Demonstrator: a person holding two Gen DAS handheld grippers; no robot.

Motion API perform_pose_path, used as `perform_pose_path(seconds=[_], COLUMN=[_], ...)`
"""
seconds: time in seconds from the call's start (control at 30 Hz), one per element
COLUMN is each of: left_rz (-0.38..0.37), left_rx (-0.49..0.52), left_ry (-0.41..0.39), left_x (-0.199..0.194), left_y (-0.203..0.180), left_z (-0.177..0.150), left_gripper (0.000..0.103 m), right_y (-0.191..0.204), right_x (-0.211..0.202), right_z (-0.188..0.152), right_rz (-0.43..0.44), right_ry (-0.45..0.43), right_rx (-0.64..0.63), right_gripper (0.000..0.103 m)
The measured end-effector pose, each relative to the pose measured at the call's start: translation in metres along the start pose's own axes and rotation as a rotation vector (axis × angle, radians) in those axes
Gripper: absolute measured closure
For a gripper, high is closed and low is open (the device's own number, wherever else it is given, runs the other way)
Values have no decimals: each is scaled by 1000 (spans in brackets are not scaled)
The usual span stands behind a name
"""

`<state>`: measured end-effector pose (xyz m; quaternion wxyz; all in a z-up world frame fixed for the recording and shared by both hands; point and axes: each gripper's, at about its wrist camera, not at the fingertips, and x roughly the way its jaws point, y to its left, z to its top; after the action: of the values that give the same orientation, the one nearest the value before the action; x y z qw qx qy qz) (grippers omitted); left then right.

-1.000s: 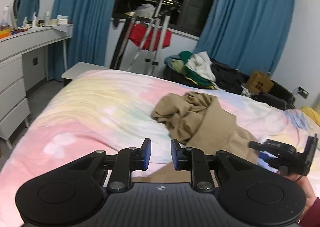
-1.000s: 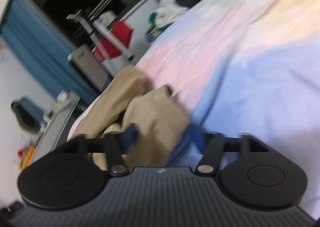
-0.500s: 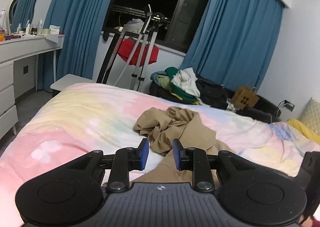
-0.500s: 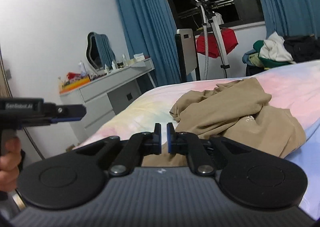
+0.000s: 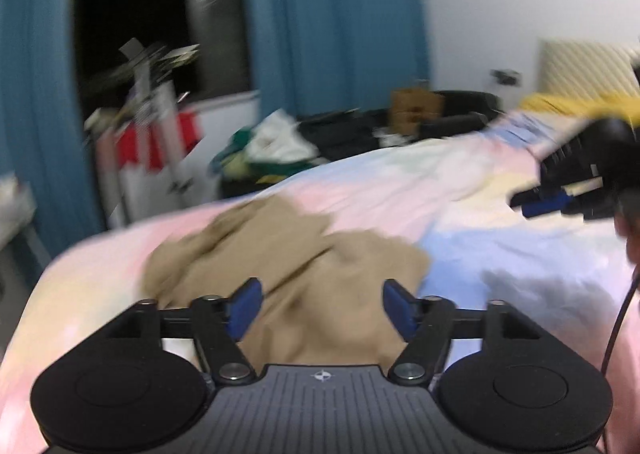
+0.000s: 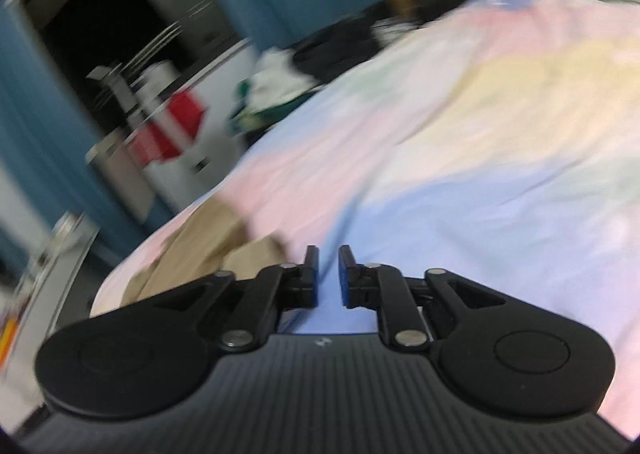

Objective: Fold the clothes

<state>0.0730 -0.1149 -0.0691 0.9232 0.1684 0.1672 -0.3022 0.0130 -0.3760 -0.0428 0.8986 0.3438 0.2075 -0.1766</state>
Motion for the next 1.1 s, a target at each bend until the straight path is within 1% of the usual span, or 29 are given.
perform_pose_path(seconds=[0.03, 0.07, 0.1, 0.17, 0.23, 0.3, 0.33, 0.37, 0.4, 0.43, 0.47, 0.57, 0.63, 0.67, 0.77, 0.83, 0.9, 0.93, 1.03, 1.1], left_rz=[-13, -21, -29, -47, -13, 21, 38, 46, 54, 24, -6, -96, -117, -136, -176, -178, -164, -153, -111, -80], left_rx=[58, 116, 173, 289, 353, 418, 449, 422, 395, 337, 279, 104, 6, -38, -113, -175, -242, -277, -370, -410], left_ry=[-14, -18, -10, 8, 54, 101, 125, 133, 141, 130, 120, 87, 62, 53, 32, 32, 25, 19, 19, 30], left_x=[15, 30, 48, 80, 107, 134, 147, 152, 157, 149, 141, 117, 88, 73, 25, -12, -45, -62, -97, -104], left_y=[-18, -33, -50, -78, -91, -103, -109, -104, -98, -88, -79, -50, -26, -14, 20, 48, 76, 90, 131, 151], left_z=[3, 3, 3, 0, -5, -11, -13, -11, -9, -4, 2, 18, 25, 28, 35, 38, 35, 33, 21, 7], left_gripper=[31, 31, 32, 31, 32, 37, 49, 70, 73, 86, 89, 94, 94, 94, 94, 94, 94, 94, 94, 94], right_y=[-8, -15, -21, -31, -42, -49, -50, -52, -53, -55, -56, -55, -49, -45, -28, -20, -14, -10, 9, 28], right_x=[0, -1, 1, 11, 18, 27, 32, 37, 42, 47, 51, 60, 62, 61, 50, 43, 39, 38, 33, 30], right_z=[2, 4, 6, 5, 5, 6, 6, 6, 6, 4, 3, -3, -5, -6, -8, -9, -10, -12, -23, -39], right_rz=[-6, -11, -18, -23, -23, -18, -23, -27, -33, -40, -42, -33, 7, 32, 100, 150, 208, 243, 357, 431], right_ry=[-15, -25, -28, -23, -7, 7, 9, 11, 14, 22, 31, 50, 46, 37, -8, -14, 14, 36, 122, 193], right_rx=[24, 40, 56, 82, 114, 139, 140, 140, 140, 138, 140, 141, 135, 120, 42, 11, -5, -14, -77, -142], right_gripper=[69, 64, 57, 54, 54, 54, 54, 54, 54, 54, 54, 54, 54, 54, 54, 54, 54, 54, 54, 54])
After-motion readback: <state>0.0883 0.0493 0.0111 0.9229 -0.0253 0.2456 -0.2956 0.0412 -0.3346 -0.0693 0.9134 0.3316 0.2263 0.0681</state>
